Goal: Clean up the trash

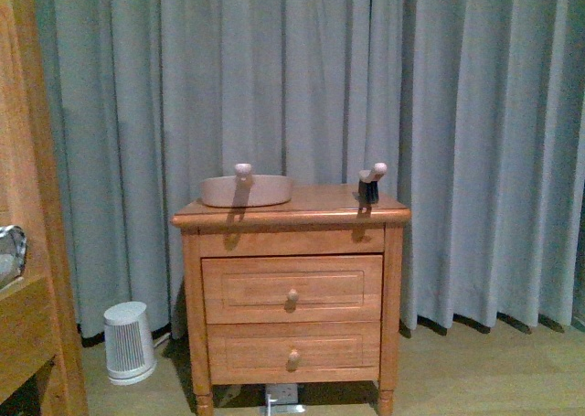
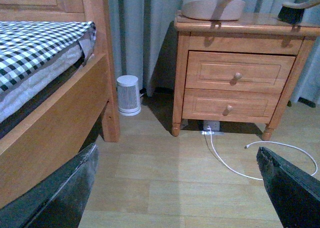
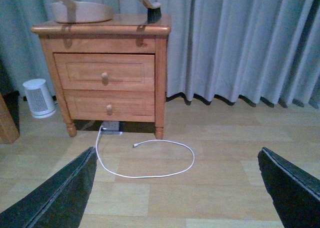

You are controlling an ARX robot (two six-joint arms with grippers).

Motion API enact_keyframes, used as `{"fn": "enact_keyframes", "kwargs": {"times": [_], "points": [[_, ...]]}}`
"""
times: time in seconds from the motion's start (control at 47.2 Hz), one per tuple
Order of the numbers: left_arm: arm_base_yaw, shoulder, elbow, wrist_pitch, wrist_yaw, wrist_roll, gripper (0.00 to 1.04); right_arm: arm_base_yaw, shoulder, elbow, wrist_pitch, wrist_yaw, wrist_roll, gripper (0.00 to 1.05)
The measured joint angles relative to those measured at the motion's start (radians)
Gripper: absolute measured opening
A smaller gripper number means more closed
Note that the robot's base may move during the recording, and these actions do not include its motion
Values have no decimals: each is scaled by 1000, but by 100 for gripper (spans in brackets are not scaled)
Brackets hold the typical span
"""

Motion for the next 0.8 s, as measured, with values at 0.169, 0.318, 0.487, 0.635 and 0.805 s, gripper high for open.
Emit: {"fn": "enact_keyframes", "kwargs": {"times": [0.169, 0.318, 0.487, 0.635, 0.805], "points": [[0, 0, 0, 0, 0, 0, 97, 0, 0, 0, 0, 0, 0, 97], [0, 0, 0, 0, 0, 0, 97, 0, 0, 0, 0, 0, 0, 97], [0, 0, 0, 0, 0, 0, 97, 0, 0, 0, 0, 0, 0, 97], [0, 0, 0, 0, 0, 0, 97, 0, 0, 0, 0, 0, 0, 97], [0, 0, 0, 0, 0, 0, 97, 0, 0, 0, 0, 0, 0, 97]]}}
